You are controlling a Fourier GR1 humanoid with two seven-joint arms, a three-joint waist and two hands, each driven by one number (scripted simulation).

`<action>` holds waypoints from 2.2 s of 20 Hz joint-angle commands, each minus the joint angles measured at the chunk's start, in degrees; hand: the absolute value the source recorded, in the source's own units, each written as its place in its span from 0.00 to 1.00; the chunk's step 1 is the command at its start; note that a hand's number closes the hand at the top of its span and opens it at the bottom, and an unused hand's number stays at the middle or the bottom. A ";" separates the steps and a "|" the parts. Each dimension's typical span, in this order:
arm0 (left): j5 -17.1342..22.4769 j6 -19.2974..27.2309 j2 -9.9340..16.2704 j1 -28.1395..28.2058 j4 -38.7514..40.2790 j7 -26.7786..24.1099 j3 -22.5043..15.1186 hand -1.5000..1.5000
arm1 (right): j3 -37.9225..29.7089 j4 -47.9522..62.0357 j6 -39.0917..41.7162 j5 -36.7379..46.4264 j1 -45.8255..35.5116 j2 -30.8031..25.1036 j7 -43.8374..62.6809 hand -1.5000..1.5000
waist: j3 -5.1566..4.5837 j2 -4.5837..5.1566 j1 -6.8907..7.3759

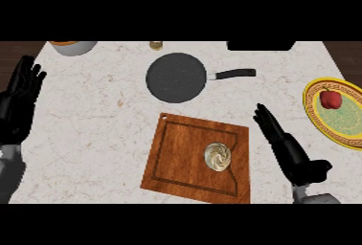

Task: Pick the cupcake from the cutting board and place it in the pan

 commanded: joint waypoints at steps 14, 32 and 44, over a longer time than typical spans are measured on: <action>-7.69 -2.05 -4.47 5.87 -12.77 15.42 -16.41 0.50 | 3.75 20.24 -20.24 25.19 -10.49 0.18 8.88 0.00 | 0.60 1.18 0.36; -9.41 -5.65 -6.20 3.64 -5.71 11.78 -13.95 0.50 | 17.16 15.52 31.14 25.14 -35.02 -3.71 55.12 0.00 | 0.36 1.19 0.61; -9.64 -6.26 -7.76 0.97 -6.55 15.66 -11.44 0.50 | 19.28 19.80 34.06 23.43 -38.28 9.92 72.37 0.00 | 0.50 1.21 -0.27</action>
